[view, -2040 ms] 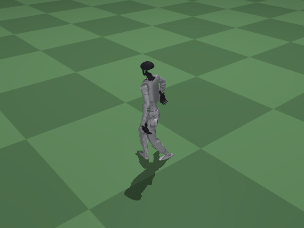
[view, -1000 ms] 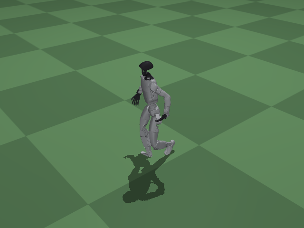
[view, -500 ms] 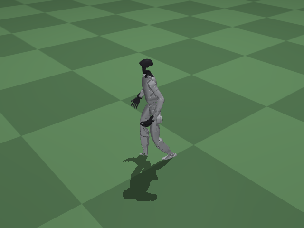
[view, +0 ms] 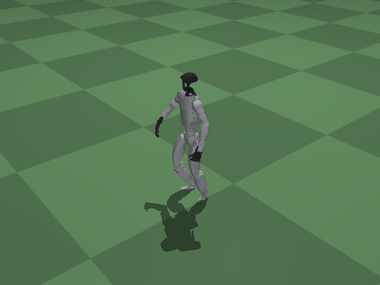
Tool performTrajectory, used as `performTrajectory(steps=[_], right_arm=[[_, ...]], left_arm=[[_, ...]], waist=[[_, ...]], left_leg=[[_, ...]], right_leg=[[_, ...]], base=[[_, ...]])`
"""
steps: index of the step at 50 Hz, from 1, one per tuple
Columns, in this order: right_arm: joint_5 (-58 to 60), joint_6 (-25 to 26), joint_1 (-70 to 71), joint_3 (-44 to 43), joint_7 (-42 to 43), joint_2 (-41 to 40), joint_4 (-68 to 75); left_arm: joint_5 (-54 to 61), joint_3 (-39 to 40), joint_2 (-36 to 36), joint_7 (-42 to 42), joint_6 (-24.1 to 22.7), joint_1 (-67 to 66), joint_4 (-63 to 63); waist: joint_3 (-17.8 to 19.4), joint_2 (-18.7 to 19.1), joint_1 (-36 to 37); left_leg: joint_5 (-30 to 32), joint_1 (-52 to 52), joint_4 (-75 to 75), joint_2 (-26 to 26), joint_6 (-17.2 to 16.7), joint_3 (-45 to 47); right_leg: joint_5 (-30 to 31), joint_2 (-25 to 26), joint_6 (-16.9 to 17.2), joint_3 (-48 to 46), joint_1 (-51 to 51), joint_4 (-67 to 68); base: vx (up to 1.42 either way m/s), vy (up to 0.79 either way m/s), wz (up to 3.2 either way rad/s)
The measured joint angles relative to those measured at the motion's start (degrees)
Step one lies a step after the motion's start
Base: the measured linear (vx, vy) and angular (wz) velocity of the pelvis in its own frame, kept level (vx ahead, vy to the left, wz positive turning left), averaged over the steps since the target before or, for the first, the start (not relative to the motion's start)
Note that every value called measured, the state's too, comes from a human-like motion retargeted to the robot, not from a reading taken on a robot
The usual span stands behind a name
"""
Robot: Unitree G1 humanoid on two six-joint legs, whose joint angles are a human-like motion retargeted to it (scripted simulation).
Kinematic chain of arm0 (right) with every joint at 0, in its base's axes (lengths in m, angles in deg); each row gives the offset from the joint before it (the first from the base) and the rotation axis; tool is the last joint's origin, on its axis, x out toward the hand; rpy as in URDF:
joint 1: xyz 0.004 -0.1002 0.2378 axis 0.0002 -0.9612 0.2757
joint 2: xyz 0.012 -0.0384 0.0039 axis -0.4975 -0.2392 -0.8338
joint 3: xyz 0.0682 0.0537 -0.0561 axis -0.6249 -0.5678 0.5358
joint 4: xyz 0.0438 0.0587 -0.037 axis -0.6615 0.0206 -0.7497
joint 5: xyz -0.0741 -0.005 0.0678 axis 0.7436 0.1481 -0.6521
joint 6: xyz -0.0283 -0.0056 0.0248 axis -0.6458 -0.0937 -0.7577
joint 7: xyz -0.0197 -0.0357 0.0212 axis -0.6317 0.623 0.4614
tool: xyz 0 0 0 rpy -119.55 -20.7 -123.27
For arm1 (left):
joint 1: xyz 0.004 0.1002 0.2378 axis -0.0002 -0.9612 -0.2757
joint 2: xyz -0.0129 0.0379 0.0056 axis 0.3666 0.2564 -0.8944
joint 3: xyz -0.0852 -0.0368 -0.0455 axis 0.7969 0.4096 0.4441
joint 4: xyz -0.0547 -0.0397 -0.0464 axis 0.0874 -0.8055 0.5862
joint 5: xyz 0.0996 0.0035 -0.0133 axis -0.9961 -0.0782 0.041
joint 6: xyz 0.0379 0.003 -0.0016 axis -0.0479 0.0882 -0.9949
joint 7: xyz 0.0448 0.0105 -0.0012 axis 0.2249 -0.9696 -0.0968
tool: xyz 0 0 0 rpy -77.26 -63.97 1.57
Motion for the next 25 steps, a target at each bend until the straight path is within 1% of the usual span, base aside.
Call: performTrajectory(steps=[3, 7, 8, 9, 10, 13, 15, 17, 20, 22, 23, 25], right_arm=[[3.27, -1.28, 1.71, 2.73, -0.39, 2.77, -2.67], [7.21, -1.76, 4.13, 5.58, -1.53, 6.51, -3.68], [7.87, -1.67, 4.65, 6.12, -1.92, 7.25, -3.39], [8.21, -1.53, 5.79, 6.70, -2.58, 8.14, -2.82], [8.38, -1.36, 7.24, 7.30, -3.37, 9.10, -2.11], [7.95, -0.65, 6.87, 7.96, -4.25, 9.82, -0.43], [5.49, 0.10, 8.06, 8.13, -5.77, 10.79, -0.06], [3.09, 0.60, 7.08, 7.88, -6.23, 10.46, -0.20], [-3.50, 1.42, 5.67, 6.88, -7.70, 10.34, -3.08], [-10.84, 2.58, 4.37, 5.72, -9.34, 11.25, -8.84], [-16.73, 4.63, 3.11, 4.39, -10.61, 13.54, -14.67], [-23.83, 5.15, 1.89, 3.19, -11.40, 13.94, -20.76]], left_arm=[[-3.92, -1.08, 2.50, -0.34, -0.76, 0.25, -0.31], [-8.18, -0.82, 5.81, -1.93, -1.82, 2.64, -1.69], [-8.84, -0.67, 6.38, -2.40, -2.04, 3.39, -2.12], [-9.27, -0.36, 6.61, -2.94, -2.32, 4.69, -2.86], [-9.59, 0.04, 6.67, -3.53, -2.64, 6.27, -3.74], [-9.31, 0.40, 6.74, -5.56, -3.09, 7.32, -4.08], [-8.28, 0.65, 6.08, -7.48, -3.50, 9.27, -4.29], [-7.32, 1.11, 5.37, -8.71, -3.98, 9.17, -3.50], [-5.30, 1.84, 4.27, -10.48, -4.93, 8.95, -0.75], [-3.80, 2.05, 4.03, -11.42, -5.62, 8.04, 3.09], [-2.74, 2.14, 4.52, -11.75, -5.60, 6.97, 6.63], [-1.63, 1.93, 4.41, -12.02, -6.67, 5.46, 11.10]], waist=[[-0.12, -0.56, 0.27], [-0.14, 1.17, 0.21], [-0.09, 2.01, 0.29], [-0.54, 4.65, 0.75], [-1.23, 8.19, 1.41], [-1.32, 10.08, 1.82], [-3.06, 10.74, 1.97], [-3.05, 11.33, 1.88], [-3.55, 11.76, 1.70], [-4.38, 11.39, 1.54], [-5.73, 10.33, 1.29], [-5.96, 10.08, 0.97]], left_leg=[[-1.32, -2.14, 5.59, 0.75, -1.09, -0.05], [-4.35, -7.06, 15.82, 4.48, -3.03, -1.83], [-5.04, -8.50, 18.61, 5.71, -3.62, -2.84], [-6.14, -11.03, 21.94, 9.02, -4.60, -4.29], [-7.43, -14.12, 25.54, 13.38, -5.77, -5.96], [-7.73, -15.87, 27.84, 15.51, -6.55, -8.28], [-5.12, -15.51, 21.47, 15.60, -6.63, -8.95], [-5.55, -15.95, 22.48, 16.17, -6.78, -9.43], [-5.72, -16.19, 21.56, 16.46, -6.75, -9.43], [-4.38, -15.56, 18.16, 15.86, -6.60, -8.97], [-1.15, -13.61, 11.00, 14.35, -6.24, -8.35], [-0.08, -13.15, 9.40, 13.88, -6.14, -7.94]], right_leg=[[-0.77, 0.56, -0.40, 0.11, 1.66, -2.11], [0.67, 4.46, -1.03, -1.04, 3.73, -6.15], [1.19, 5.83, -1.25, -1.29, 4.13, -7.19], [3.87, 9.74, -1.90, -1.78, 5.55, -12.46], [7.64, 14.93, -2.77, -2.39, 7.50, -19.85], [8.40, 16.94, -2.69, -2.27, 7.51, -19.53], [12.21, 18.29, -2.88, -1.62, 8.68, -27.15], [12.50, 18.73, -2.61, -1.41, 8.42, -26.38], [12.94, 19.11, -2.52, -0.83, 7.77, -26.65], [13.84, 18.71, -2.48, -0.35, 7.54, -28.35], [15.36, 17.67, -2.43, 0.04, 7.83, -31.97], [16.06, 17.04, -2.23, 0.13, 7.85, -32.57]], base=[[-0.05, -0.16, -0.02], [-0.05, -0.13, 0.00], [-0.04, -0.11, -0.22], [-0.02, -0.10, -0.44], [-0.04, -0.08, -0.46], [-0.05, -0.03, -0.18], [0.00, 0.00, 0.00], [-0.02, 0.03, -0.03], [0.01, 0.06, -0.04], [0.07, 0.06, 0.07], [0.10, 0.05, 0.18], [0.05, 0.06, 0.11]])
